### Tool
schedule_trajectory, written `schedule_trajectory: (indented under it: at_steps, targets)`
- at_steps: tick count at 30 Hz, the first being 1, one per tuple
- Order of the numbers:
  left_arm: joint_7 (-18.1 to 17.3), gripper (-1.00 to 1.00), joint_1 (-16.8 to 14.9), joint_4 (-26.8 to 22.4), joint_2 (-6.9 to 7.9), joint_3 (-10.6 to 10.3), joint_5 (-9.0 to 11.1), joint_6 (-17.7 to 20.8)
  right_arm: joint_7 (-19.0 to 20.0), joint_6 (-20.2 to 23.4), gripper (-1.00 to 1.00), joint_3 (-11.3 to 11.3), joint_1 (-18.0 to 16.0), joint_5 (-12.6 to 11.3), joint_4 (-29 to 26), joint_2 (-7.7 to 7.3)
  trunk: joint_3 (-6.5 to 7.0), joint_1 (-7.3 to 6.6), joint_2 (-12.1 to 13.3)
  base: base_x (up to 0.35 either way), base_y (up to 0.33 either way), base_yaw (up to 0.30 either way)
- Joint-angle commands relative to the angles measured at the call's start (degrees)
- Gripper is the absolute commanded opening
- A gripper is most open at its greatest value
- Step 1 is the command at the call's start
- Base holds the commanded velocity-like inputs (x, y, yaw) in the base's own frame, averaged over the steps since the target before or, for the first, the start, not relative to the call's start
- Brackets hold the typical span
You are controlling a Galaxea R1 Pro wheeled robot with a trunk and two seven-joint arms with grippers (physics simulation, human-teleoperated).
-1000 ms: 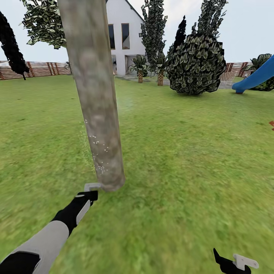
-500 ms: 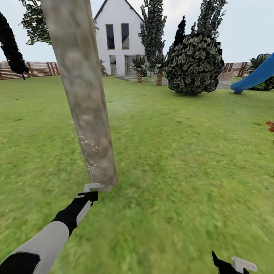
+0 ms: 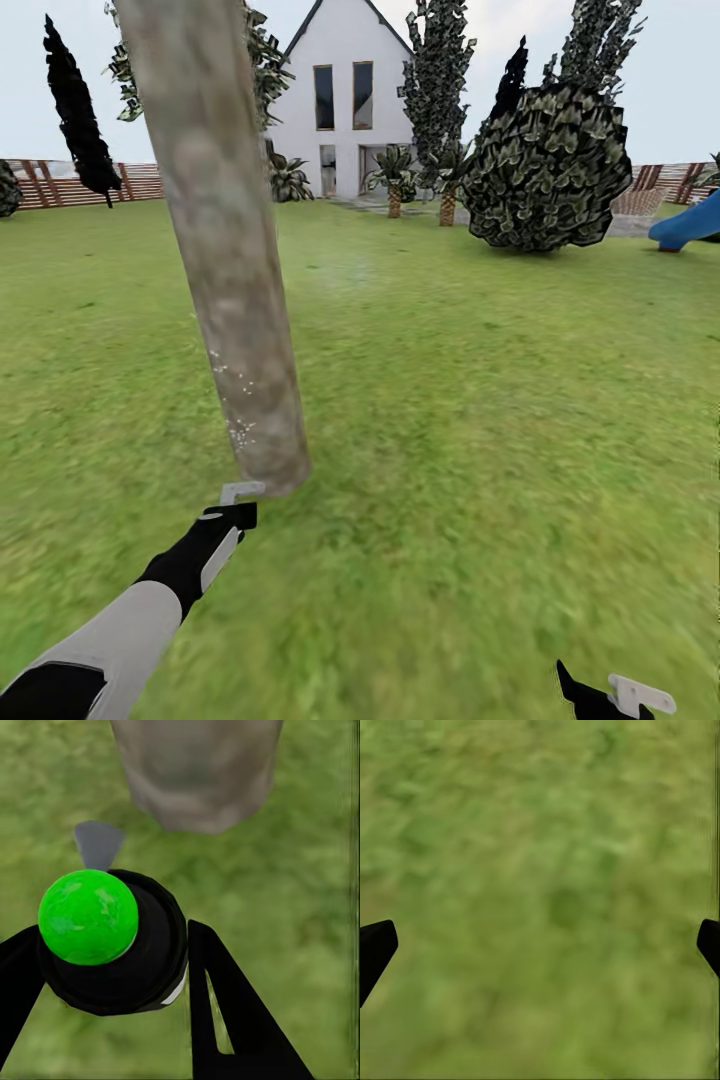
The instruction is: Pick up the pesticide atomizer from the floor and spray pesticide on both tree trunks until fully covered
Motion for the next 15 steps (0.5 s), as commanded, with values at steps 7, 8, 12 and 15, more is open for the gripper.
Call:
schedule_trajectory:
  at_steps: [7, 8, 12, 15]
  targets:
    - [0.00, -1.00, 0.00, 0.08, 0.00, 0.00, -0.01, 0.00, -0.03, -0.03, 1.00, 0.00, 0.00, 0.00, 0.00, 0.05, 0.00, 0.00, 0.00, 0.157, -0.224, 0.021]
    - [0.00, -1.00, 0.00, 0.08, 0.00, 0.00, -0.01, 0.00, -0.03, -0.01, 1.00, 0.00, 0.00, 0.00, 0.00, 0.06, 0.00, 0.00, 0.00, 0.225, -0.173, 0.192]
    - [0.00, -1.00, 0.00, 0.08, 0.00, 0.00, -0.01, 0.00, -0.03, -0.02, 1.00, 0.00, 0.00, 0.00, 0.00, 0.07, 0.00, 0.00, 0.00, 0.212, -0.197, 0.266]
    - [0.00, -1.00, 0.00, 0.08, 0.00, 0.00, -0.01, 0.00, -0.04, -0.01, 1.00, 0.00, 0.00, 0.00, 0.04, 0.07, 0.00, 0.00, 0.00, 0.170, -0.229, 0.276]
